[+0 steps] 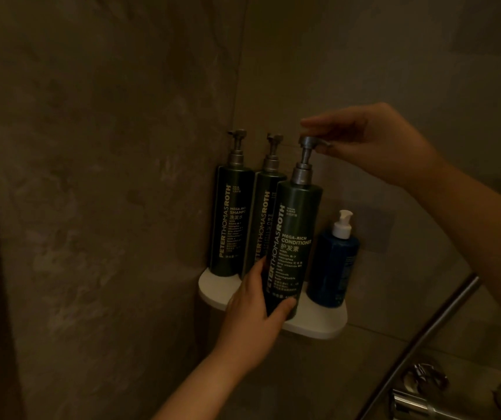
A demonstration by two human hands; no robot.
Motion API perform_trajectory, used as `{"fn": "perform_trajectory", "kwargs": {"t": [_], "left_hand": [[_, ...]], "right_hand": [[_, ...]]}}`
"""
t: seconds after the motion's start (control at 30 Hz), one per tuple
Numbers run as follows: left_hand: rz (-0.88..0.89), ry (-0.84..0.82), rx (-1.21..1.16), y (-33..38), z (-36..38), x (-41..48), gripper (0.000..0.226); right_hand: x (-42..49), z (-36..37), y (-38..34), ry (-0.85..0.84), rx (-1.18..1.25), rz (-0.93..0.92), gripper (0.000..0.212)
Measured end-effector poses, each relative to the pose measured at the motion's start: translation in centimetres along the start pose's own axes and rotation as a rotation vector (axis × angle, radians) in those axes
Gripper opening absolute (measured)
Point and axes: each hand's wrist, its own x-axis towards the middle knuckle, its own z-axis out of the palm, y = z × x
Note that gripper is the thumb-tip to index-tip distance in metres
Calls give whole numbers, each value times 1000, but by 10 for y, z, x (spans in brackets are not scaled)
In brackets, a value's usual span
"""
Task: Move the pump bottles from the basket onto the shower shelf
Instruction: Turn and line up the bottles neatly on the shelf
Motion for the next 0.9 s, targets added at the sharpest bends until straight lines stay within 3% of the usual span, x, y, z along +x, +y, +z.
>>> {"fn": "perform_trajectory", "kwargs": {"t": [0.4,0.57,0.7,0.9], "left_hand": [[2,258,187,8,11,6,84],[45,212,200,6,9,4,88],[92,155,65,9,7,0,86],[98,190,54,11,6,-1,88]], "right_hand": [[2,9,-1,80,-71,-12,27],[4,9,-2,70,-128,0,26],[2,8,-3,62,-164,-20,26],[2,8,-2,63,-162,-21,27]]}}
